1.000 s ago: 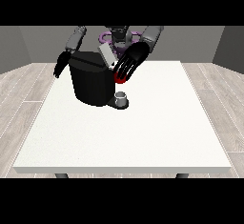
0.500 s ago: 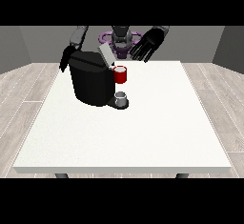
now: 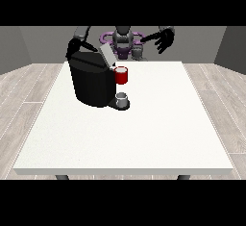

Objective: Insert the coffee pod into the coffee machine and close the lid

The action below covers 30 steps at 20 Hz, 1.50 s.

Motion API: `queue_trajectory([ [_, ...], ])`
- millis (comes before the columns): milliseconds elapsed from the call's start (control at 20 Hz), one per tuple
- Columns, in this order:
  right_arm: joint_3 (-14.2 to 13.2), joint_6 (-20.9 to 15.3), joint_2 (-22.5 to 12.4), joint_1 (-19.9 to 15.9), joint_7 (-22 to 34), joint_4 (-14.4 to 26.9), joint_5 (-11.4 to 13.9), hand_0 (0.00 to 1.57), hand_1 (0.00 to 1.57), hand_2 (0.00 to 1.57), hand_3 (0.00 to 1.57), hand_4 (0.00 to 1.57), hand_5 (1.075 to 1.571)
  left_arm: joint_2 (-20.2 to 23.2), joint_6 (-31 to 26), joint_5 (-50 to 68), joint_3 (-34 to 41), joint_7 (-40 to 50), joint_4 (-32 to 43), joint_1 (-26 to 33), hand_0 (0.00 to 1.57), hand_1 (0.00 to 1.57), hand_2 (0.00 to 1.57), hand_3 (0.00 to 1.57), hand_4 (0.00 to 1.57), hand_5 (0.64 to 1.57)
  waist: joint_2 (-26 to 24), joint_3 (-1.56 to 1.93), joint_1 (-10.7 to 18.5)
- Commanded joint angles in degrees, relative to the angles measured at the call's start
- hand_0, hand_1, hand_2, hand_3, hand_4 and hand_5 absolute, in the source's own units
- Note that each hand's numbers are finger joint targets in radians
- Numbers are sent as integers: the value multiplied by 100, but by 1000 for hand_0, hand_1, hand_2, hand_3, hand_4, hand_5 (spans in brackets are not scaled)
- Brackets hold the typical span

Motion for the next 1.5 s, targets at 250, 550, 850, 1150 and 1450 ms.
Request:
queue_trajectory([
  [250, 412, 844, -36, -286, 449, -786, -324, 0, 0, 0, 0, 0, 1571, -309, -302, 473, 208, 70, 86, 1227, 0, 0, 0, 0, 442, 1571, -926, 7, 387],
  [550, 456, 1000, -351, -353, 336, -929, -157, 0, 0, 0, 0, 251, 1571, -434, -480, 822, 151, 359, -511, 1512, 0, 0, 0, 0, 390, 1571, -995, 11, 738],
  [850, -34, 684, -498, -1216, 960, -477, -278, 0, 0, 0, 0, 0, 1571, -598, -463, 1286, -458, 700, -1240, 1824, 0, 0, 0, 0, 385, 1571, -658, 11, 1150],
  [1150, -492, 1102, -702, -1636, 971, 31, -910, 0, 0, 0, 0, 83, 1571, -599, -202, 1627, -942, 962, -2056, 2020, 0, 0, 0, 0, 383, 1571, -309, 12, 1283],
  [1450, -736, 1221, -857, -1872, 911, 608, -1147, 0, 0, 0, 0, 168, 1571, -600, -189, 2049, -1324, 1541, -2955, 2248, 0, 0, 0, 0, 342, 1571, 6, 12, 1341],
])
